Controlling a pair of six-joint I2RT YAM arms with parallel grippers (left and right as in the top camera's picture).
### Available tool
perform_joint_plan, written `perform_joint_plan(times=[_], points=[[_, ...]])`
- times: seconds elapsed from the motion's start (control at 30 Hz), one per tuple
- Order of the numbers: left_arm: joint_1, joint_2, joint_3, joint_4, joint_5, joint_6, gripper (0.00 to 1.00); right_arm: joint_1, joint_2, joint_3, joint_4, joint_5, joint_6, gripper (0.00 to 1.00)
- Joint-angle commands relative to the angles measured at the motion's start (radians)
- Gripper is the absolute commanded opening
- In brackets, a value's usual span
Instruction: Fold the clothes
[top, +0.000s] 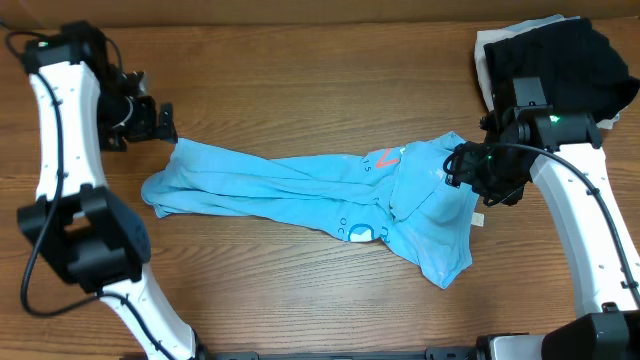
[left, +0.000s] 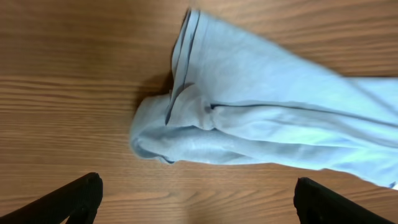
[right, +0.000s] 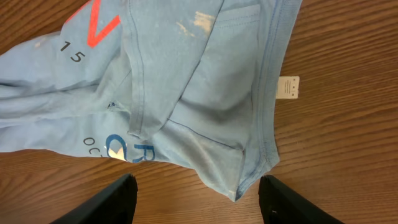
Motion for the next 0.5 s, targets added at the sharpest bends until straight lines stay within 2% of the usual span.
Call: perform_joint_plan(times=[0.0,0.17,0.3,0.47], points=[[0.019,-0.027,-0.031,0.023,0.084,0.050,1.00,-0.002,-0.011,0.019,-0.002,-0.012,-0.005,0.67],[0.068,-0.103,-0.188,0.126,0.239,0.116,1.00,-0.002,-0.011,0.019,-0.016,-0.011,-0.006,0.67],[0.089,-0.254,-0.402,0.259,0.218,0.108,1.00,-0.002,-0.011,0.019,-0.011,-0.011,-0.006,0.67],[0.090,-0.430,-0.696,0.521,0.132,0.067,1.00,-0.002,-0.011,0.019,0.009,-0.012,-0.005,0.67]])
